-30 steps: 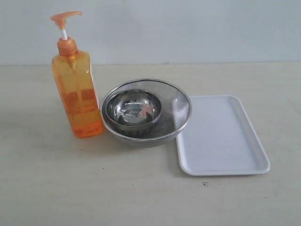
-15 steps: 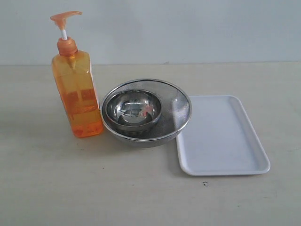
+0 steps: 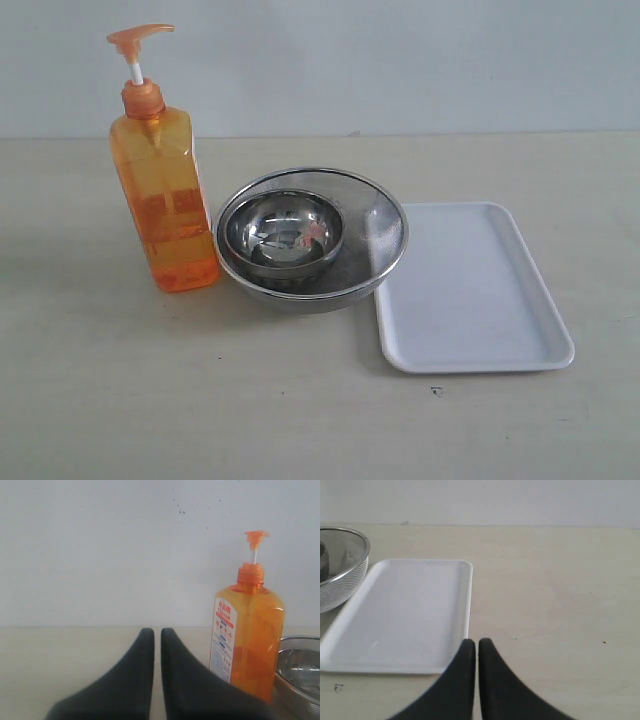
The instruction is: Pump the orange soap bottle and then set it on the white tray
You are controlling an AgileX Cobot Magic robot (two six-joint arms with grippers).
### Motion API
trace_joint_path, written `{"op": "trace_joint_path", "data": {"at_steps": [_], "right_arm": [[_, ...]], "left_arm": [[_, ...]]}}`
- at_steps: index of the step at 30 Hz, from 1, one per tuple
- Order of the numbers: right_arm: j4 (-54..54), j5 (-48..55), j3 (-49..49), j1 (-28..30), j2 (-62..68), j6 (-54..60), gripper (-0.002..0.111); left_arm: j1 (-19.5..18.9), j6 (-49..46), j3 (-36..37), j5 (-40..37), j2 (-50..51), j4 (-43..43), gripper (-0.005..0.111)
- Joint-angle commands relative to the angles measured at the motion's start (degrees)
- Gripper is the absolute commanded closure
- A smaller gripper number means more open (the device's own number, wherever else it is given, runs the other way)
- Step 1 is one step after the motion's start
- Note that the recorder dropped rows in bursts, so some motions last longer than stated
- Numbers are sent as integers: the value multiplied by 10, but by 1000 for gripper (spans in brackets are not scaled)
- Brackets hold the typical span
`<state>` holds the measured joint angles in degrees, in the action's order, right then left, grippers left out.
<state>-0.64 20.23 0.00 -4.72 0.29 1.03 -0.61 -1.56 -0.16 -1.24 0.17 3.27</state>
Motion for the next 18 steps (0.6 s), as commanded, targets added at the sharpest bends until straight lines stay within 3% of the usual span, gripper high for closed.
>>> {"op": "trace_joint_path", "data": {"at_steps": [1, 11, 18], "right_arm": [[-1, -2, 0, 2, -3, 1, 108], [-1, -2, 0, 2, -3, 1, 108], [-1, -2, 0, 2, -3, 1, 108]], "left_arm": [[-3, 8, 2, 8, -2, -1, 102], [-3, 8, -59, 6, -2, 8, 102], [-3, 8, -138, -68, 24, 8, 102]]}}
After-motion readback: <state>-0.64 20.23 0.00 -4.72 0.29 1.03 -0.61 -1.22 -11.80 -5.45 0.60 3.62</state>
